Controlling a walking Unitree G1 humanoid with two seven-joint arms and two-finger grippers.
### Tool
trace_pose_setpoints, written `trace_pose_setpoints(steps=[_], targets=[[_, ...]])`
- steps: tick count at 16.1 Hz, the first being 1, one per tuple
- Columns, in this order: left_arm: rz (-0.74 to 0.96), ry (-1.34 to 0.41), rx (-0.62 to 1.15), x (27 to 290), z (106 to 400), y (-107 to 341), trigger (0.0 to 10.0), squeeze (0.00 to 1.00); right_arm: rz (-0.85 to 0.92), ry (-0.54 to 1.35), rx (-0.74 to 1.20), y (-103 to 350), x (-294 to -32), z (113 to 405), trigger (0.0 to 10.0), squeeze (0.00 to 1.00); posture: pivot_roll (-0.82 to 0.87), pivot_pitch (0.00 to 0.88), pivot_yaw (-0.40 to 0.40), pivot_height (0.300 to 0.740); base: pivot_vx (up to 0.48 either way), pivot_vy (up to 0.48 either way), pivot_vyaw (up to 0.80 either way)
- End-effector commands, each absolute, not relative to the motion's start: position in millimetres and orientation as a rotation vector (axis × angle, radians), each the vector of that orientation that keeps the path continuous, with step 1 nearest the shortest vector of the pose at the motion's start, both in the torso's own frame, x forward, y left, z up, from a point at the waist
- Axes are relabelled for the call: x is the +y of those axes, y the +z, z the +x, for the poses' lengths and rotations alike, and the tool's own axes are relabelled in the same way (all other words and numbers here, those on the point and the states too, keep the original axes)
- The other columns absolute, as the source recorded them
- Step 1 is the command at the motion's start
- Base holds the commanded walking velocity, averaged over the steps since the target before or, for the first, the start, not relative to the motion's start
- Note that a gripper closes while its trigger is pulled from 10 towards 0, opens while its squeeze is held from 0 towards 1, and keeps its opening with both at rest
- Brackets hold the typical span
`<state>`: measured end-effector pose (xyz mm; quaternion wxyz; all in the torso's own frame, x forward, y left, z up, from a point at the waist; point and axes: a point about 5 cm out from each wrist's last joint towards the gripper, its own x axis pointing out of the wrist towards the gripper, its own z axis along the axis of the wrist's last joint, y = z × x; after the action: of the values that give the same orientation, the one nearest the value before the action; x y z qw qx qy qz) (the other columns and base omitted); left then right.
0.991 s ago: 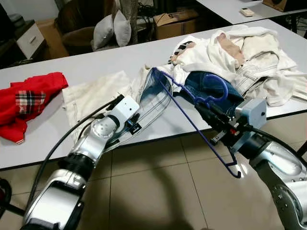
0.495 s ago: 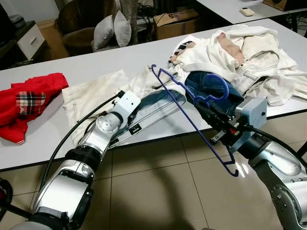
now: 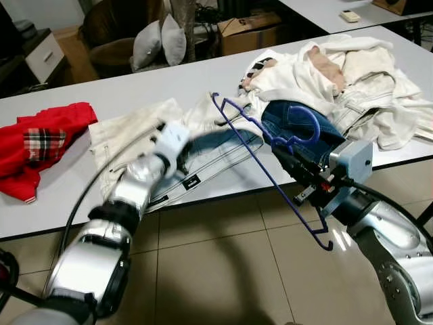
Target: Hang hanger
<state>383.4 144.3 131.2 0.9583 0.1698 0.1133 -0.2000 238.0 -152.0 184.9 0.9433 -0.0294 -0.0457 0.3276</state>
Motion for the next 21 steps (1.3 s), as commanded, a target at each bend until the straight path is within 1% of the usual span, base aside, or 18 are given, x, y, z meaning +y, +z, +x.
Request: trace_pose_setpoints(steps=[1, 4, 5, 6, 7, 8, 9, 11, 12, 13, 14, 15, 16, 17, 18, 19, 20, 21], targets=[[0.301, -0.408, 0.213, 145.3, 390.2, 147.5, 0.0, 0.00, -0.055, 0.759, -0.088, 183.4, -141.7, 229.8, 10.0, 0.00, -0.16, 0.000, 0.196, 0.740, 0.000, 0.000, 0.00], [0.269, -0.400, 0.201, 146.9, 397.8, 163.7, 0.0, 0.00, -0.020, 0.864, -0.078, 184.7, -137.4, 214.9, 10.0, 0.00, -0.16, 0.000, 0.210, 0.740, 0.000, 0.000, 0.00], [0.229, -0.382, 0.178, 148.6, 402.6, 176.5, 0.0, 0.00, -0.041, 0.882, -0.020, 175.2, -140.1, 210.1, 10.0, 0.00, -0.16, 0.000, 0.212, 0.740, 0.000, 0.000, 0.00], [0.201, -0.383, 0.161, 148.6, 405.3, 186.3, 0.0, 0.00, -0.069, 0.831, 0.040, 165.3, -144.7, 213.1, 10.0, 0.00, -0.16, 0.000, 0.210, 0.740, 0.000, 0.000, 0.00], [0.195, -0.385, 0.157, 148.5, 405.9, 189.0, 0.0, 0.00, -0.077, 0.807, 0.058, 162.4, -146.4, 214.8, 10.0, 0.00, -0.16, 0.000, 0.210, 0.740, 0.000, 0.000, 0.00], [0.171, -0.386, 0.145, 149.3, 406.8, 195.6, 0.0, 0.00, -0.083, 0.690, 0.157, 150.0, -154.1, 225.5, 10.0, 0.00, -0.15, 0.000, 0.204, 0.740, 0.000, 0.000, 0.00], [0.164, -0.377, 0.130, 152.5, 407.6, 202.6, 0.0, 0.00, -0.105, 0.635, 0.239, 139.7, -159.9, 231.1, 10.0, 0.00, -0.15, 0.000, 0.192, 0.740, 0.000, 0.000, 0.00], [0.173, -0.377, 0.119, 157.5, 407.7, 210.7, 0.0, 0.00, -0.106, 0.631, 0.270, 136.0, -161.4, 232.6, 10.0, 0.00, -0.14, 0.000, 0.181, 0.740, 0.000, 0.000, 0.00], [0.215, -0.392, 0.118, 162.1, 406.3, 214.6, 0.0, 0.00, -0.112, 0.582, 0.271, 135.6, -163.7, 240.8, 10.0, 0.00, -0.13, 0.000, 0.176, 0.740, 0.000, 0.000, 0.00], [0.308, -0.413, 0.136, 171.5, 403.1, 216.9, 0.0, 0.00, -0.119, 0.465, 0.244, 140.1, -173.0, 259.7, 10.0, 0.00, -0.12, 0.000, 0.170, 0.740, 0.000, 0.000, 0.00], [0.383, -0.439, 0.164, 179.8, 399.4, 216.3, 0.0, 0.00, -0.116, 0.394, 0.210, 146.8, -181.9, 273.1, 10.0, 0.00, -0.12, 0.000, 0.167, 0.740, 0.000, 0.000, 0.00], [0.434, -0.469, 0.207, 189.8, 394.4, 215.4, 0.0, 0.00, -0.099, 0.374, 0.168, 156.9, -186.5, 287.0, 10.0, 0.00, -0.12, 0.000, 0.166, 0.740, 0.000, 0.000, 0.00], [0.542, -0.553, 0.297, 202.9, 382.9, 211.6, 0.0, 0.00, -0.091, 0.424, 0.108, 174.3, -181.8, 307.1, 10.0, 0.00, -0.11, 0.000, 0.160, 0.740, 0.000, 0.000, 0.00], [0.605, -0.615, 0.366, 210.2, 373.3, 208.5, 0.0, 0.00, -0.103, 0.467, 0.072, 185.9, -175.4, 319.6, 10.0, 0.00, -0.11, 0.000, 0.160, 0.740, 0.000, 0.000, 0.00], [0.639, -0.699, 0.438, 216.4, 358.7, 207.1, 0.0, 0.00, -0.109, 0.535, 0.029, 199.7, -162.3, 334.3, 10.0, 0.00, -0.09, 0.000, 0.145, 0.740, 0.000, 0.000, 0.00], [0.611, -0.801, 0.483, 214.9, 343.1, 208.4, 0.0, 0.00, -0.097, 0.599, -0.014, 214.2, -147.5, 347.4, 10.0, 0.00, -0.09, 0.000, 0.145, 0.740, 0.000, 0.000, 0.00], [0.531, -0.880, 0.471, 205.0, 333.5, 214.6, 0.0, 0.00, -0.078, 0.638, -0.047, 224.2, -136.6, 357.0, 10.0, 0.00, -0.07, 0.000, 0.134, 0.740, 0.000, 0.000, 0.00], [0.414, -0.929, 0.412, 189.1, 330.7, 226.0, 0.0, 0.00, -0.036, 0.668, -0.078, 234.2, -125.8, 366.6, 10.0, 0.00, -0.05, 0.000, 0.122, 0.740, 0.000, 0.000, 0.00]])
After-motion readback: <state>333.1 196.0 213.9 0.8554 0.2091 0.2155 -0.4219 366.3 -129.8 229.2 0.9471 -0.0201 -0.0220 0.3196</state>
